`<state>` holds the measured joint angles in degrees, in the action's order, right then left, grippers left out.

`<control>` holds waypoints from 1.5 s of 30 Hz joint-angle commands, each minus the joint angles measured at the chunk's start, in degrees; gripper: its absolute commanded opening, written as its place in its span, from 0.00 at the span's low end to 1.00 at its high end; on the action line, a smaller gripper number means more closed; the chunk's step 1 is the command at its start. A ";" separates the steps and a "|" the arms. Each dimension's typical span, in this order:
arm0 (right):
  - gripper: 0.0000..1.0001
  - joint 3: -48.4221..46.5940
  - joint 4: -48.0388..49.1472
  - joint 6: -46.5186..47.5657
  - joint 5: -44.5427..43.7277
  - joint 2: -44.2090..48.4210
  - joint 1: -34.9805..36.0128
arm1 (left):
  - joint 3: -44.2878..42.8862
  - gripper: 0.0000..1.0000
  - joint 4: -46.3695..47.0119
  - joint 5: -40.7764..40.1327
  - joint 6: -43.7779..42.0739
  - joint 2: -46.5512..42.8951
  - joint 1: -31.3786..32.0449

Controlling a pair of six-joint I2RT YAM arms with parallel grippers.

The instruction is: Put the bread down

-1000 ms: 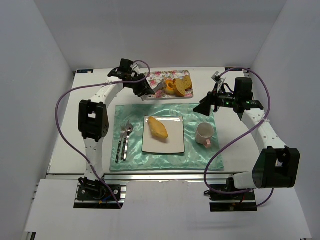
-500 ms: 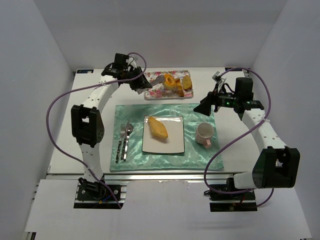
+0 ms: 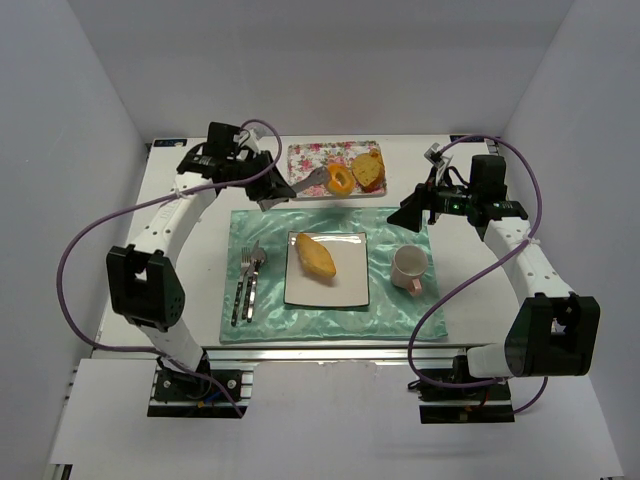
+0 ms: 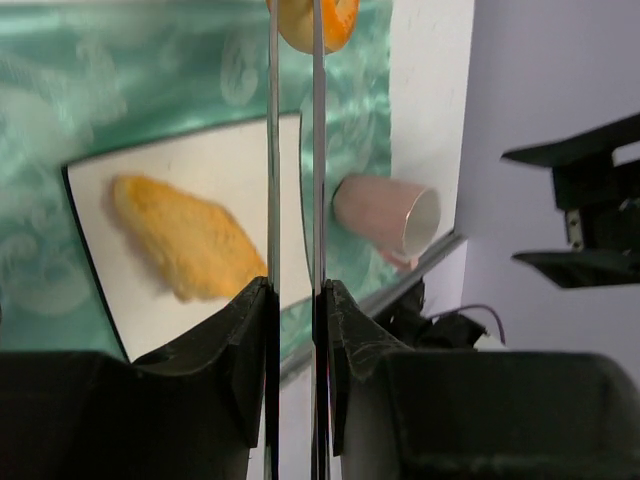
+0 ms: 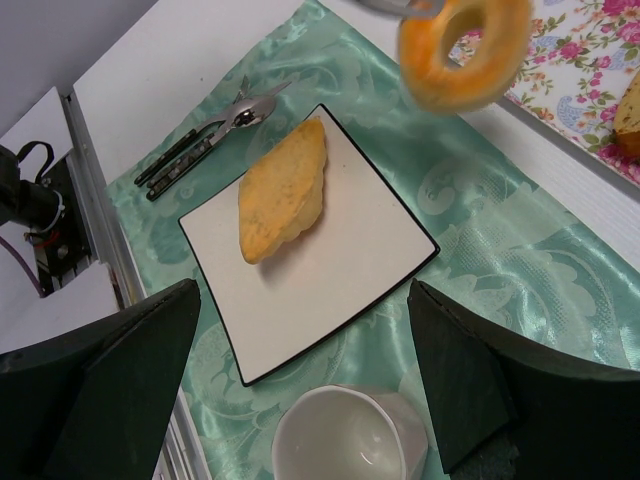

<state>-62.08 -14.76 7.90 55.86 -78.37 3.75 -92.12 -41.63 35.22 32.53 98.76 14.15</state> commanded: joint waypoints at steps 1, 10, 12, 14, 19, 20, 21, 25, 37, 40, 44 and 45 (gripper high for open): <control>0.89 -0.58 1.76 0.19 1.10 1.03 -0.32 | 4.12 0.12 -4.86 4.94 -2.82 -7.86 0.44; 0.89 -1.02 1.58 -0.34 1.54 0.32 -0.32 | 11.87 0.14 -12.78 6.70 -6.34 -14.12 5.00; 0.89 -1.02 1.58 -0.61 1.63 0.32 -0.32 | 11.70 0.14 -14.00 6.09 -6.87 -13.95 5.88; 0.89 -0.93 1.49 -0.69 1.63 0.41 -0.32 | 10.91 0.14 -16.54 4.52 -7.57 -12.98 6.24; 0.89 -0.41 1.67 -0.69 1.63 1.11 -0.32 | 9.85 0.20 -20.07 1.35 -9.42 -11.31 7.29; 0.89 -0.14 1.84 -0.69 1.63 1.37 -0.41 | 9.68 0.24 -20.07 0.56 -9.42 -10.96 7.29; 0.89 -0.05 1.93 -0.69 1.63 1.38 -0.32 | 9.67 0.26 -20.07 0.20 -9.33 -10.70 7.38; 0.89 0.12 2.02 -0.78 1.63 1.73 -0.32 | 8.89 0.39 -19.90 -0.33 -9.33 -8.94 8.43; 0.89 -0.32 2.37 -0.87 1.80 0.94 -0.41 | 2.12 0.56 -23.41 -5.24 -9.59 -7.09 9.05; 0.89 -0.41 2.37 -0.78 1.71 0.76 -0.41 | -1.65 0.56 -24.73 -8.94 -9.24 -6.57 9.05; 0.89 -0.41 2.28 -0.78 1.71 0.58 -0.41 | -5.35 0.55 -24.21 -10.26 -9.16 -5.34 9.05; 0.89 -0.32 2.37 -0.78 1.71 0.58 -0.32 | -5.96 0.55 -23.51 -10.09 -9.07 -4.64 9.05</control>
<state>-62.06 -14.41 7.62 56.14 -78.37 3.75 -95.48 -65.84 26.74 23.77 93.23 23.05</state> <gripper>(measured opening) 0.894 0.556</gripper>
